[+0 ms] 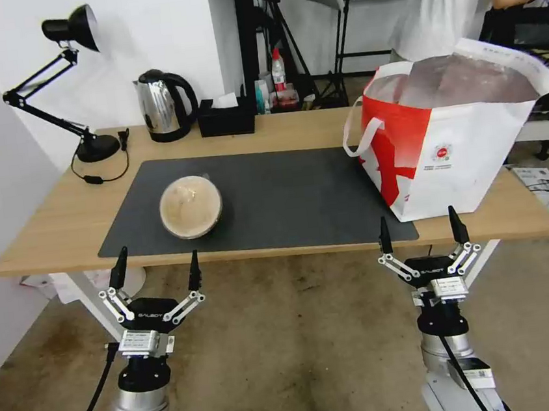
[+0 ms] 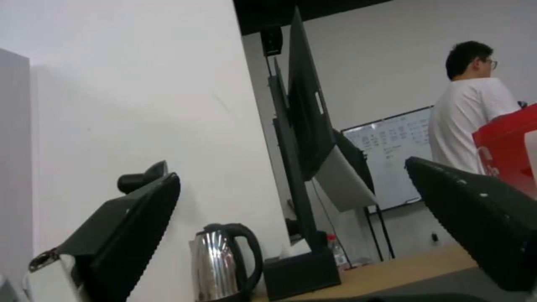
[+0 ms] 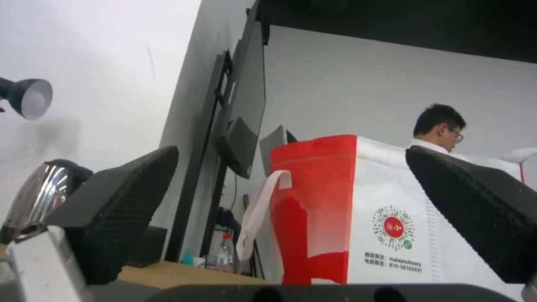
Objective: Pick up the trash from the table and place it into the takeout bag.
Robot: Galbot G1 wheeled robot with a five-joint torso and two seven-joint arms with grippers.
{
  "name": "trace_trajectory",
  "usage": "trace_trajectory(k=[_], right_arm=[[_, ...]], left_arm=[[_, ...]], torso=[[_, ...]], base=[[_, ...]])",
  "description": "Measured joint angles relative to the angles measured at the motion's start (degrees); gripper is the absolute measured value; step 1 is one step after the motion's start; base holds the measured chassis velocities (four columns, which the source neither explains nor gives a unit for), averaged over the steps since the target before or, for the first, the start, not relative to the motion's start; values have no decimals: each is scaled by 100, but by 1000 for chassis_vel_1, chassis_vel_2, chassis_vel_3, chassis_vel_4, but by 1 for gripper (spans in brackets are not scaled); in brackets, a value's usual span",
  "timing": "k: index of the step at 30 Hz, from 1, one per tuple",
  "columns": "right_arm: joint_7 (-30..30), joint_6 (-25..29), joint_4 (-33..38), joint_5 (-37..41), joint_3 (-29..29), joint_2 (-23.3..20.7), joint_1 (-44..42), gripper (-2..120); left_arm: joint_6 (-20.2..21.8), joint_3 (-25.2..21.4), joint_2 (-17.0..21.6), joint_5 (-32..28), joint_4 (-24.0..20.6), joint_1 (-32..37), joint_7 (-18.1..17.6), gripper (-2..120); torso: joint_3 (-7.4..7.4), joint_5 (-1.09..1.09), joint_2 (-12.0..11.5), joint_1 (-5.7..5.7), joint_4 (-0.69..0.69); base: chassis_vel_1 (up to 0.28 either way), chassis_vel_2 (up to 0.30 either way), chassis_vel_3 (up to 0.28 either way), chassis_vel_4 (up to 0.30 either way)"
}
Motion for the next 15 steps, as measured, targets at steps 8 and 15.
trace_trajectory(k=[8,15], right_arm=[[-1,-9,8,0,0,-2,-1,100],[-3,-13,10,0,-2,-4,-1,100]], left_arm=[[156,72,8,88,37,-164,26,100],[535,70,83,197,31,-363,198,100]], torso=[[0,0,0,0,0],[0,0,0,0,0]], base=[[0,0,0,0],[0,0,0,0]])
